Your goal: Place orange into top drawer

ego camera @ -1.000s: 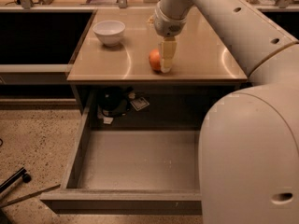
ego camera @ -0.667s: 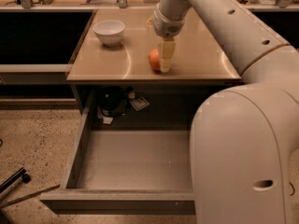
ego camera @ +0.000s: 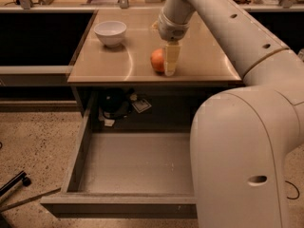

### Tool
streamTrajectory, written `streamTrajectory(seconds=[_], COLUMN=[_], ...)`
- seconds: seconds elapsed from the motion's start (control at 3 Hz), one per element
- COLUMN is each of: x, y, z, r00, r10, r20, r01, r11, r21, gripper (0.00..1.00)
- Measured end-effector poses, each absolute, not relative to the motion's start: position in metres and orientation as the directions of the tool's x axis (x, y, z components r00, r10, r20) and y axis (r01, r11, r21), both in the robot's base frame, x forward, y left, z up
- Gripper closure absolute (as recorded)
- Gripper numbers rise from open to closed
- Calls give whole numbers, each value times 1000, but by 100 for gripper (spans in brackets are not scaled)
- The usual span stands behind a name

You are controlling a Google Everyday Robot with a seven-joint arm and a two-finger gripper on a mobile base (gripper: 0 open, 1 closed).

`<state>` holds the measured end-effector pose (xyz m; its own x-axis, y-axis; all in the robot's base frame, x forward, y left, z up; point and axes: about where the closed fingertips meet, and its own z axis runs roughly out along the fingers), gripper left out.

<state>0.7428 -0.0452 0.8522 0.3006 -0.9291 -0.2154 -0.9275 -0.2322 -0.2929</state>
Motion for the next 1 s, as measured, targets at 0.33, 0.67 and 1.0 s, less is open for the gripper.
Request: streamTrajectory(seconds=[0.33,0.67,1.0], x=[742,738,735], y=[-47,-55,-55], z=[850,841,832], r00=[296,279,278], r10=[-929,-931,-928], r20=[-220,-235,-247], r01=[-930,-940,-946], r11=[-229,-215,-220], r21=[-286,-264,-238], gripper=[0,0,0])
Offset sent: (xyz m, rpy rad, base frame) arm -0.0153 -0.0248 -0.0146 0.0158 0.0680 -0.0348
